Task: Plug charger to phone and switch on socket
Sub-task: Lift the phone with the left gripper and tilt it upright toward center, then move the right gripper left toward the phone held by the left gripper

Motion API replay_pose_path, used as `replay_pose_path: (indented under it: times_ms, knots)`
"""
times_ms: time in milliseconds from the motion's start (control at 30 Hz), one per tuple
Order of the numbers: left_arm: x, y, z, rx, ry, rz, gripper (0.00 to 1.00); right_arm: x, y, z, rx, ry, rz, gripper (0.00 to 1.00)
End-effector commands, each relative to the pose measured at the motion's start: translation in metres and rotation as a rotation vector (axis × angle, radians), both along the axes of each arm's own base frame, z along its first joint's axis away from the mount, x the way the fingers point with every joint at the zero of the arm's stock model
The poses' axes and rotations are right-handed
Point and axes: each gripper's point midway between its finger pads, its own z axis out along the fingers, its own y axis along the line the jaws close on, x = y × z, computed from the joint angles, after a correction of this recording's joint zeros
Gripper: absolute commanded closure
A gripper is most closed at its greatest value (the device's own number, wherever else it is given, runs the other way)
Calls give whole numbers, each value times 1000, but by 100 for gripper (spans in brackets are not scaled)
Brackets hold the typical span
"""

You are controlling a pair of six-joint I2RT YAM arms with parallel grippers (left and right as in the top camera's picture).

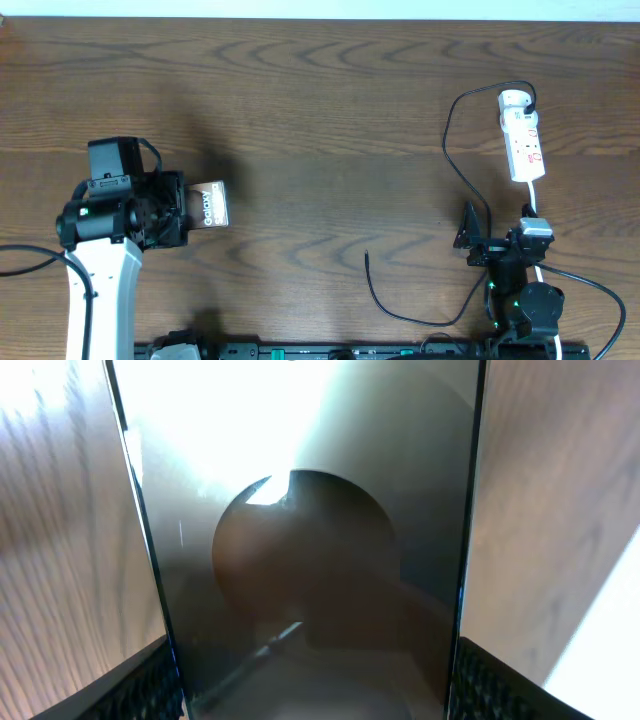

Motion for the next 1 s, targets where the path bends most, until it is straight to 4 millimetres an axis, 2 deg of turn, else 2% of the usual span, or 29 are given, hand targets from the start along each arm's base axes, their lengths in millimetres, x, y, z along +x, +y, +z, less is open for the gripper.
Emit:
replay_pose_path:
  times_ms: [0,333,633,733,967]
  knots:
    - [7,10,0,91,21,-16,93,0,1,0,4,0,3,1]
    - [11,0,-40,71,182,-61,93,0,1,0,4,0,2,1]
    - [12,1,-44,70,196,-62,93,0,2,1,11,-7,11,1]
    - [13,1,-44,70,192,-61,93,0,12,10,94,-38,63,1]
    - [20,1,-43,73,163,-61,93,-4,36,50,172,-139,209,1]
